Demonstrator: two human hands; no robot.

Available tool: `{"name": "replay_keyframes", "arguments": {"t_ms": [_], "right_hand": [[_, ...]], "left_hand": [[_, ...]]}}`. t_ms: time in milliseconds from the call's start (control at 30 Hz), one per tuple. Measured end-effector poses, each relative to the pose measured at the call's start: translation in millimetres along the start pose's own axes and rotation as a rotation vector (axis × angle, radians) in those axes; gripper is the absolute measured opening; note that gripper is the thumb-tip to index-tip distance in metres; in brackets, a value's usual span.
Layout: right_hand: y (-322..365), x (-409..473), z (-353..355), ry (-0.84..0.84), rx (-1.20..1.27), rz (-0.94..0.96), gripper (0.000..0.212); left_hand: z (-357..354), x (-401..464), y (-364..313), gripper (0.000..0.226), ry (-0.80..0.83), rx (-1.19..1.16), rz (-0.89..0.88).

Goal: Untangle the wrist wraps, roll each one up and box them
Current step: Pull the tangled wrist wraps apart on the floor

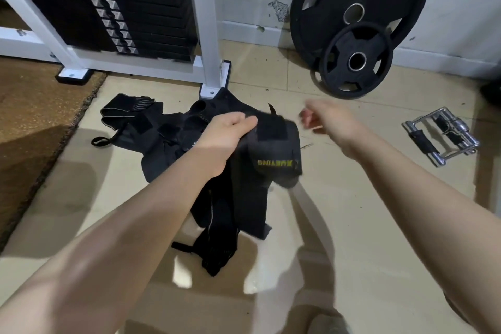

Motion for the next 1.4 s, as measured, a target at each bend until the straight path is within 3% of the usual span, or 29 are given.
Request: {"name": "replay_keyframes", "arguments": {"t_ms": [67,100,233,400,533,733,833,1000,1133,1333,1400], "right_hand": [[0,-12,-36,0.305,0.093,-0.096,0.045],[0,-16,-46,0.357,0.104,-0.092,0.045],[5,-14,-43,0.305,0.266,-0.003,0.019],[5,-18,-40,0.377,0.442,-0.005,0.026],[5,-23,-30,0.394,0.727,-0.025,0.028],[3,-28,-30,0.456,0.827,-0.057,0.031],[3,-31,-33,0.494,0.871,-0.046,0.032],[3,-34,-36,0.573,0.901,-0.055,0.032],[-7,-38,-41,0.608,0.906,-0.13,0.035],[-11,-37,-35,0.592,0.955,-0.141,0.047],[-12,-35,-36,0.591,0.898,-0.144,0.062]], "left_hand": [[3,2,-3,0.02,-0.134,-0.229,0.053],[5,2,-6,0.019,-0.178,-0.33,0.08],[18,9,-14,0.021,-0.262,-0.475,0.089],[23,9,-12,0.044,-0.239,-0.519,0.063],[41,5,-6,0.036,-0.386,-0.462,0.042],[36,0,-4,0.041,-0.32,-0.226,0.08],[26,-2,4,0.06,-0.219,-0.01,0.202],[9,-7,17,0.089,-0.119,-0.209,0.345],[10,-4,6,0.089,-0.175,-0.359,0.193],[8,-11,1,0.065,-0.304,-0.545,-0.012],[6,-12,0,0.054,-0.315,-0.595,-0.064]]}}
Point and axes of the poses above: each hand's wrist, its own x-axis towards the middle knuckle, its own z-axis out of the back of the hand, y = z × x, the point moved 7 cm from there along x, towards the middle knuckle, and after that the axes turned 9 degrees about -z, right-handed, at the moved point
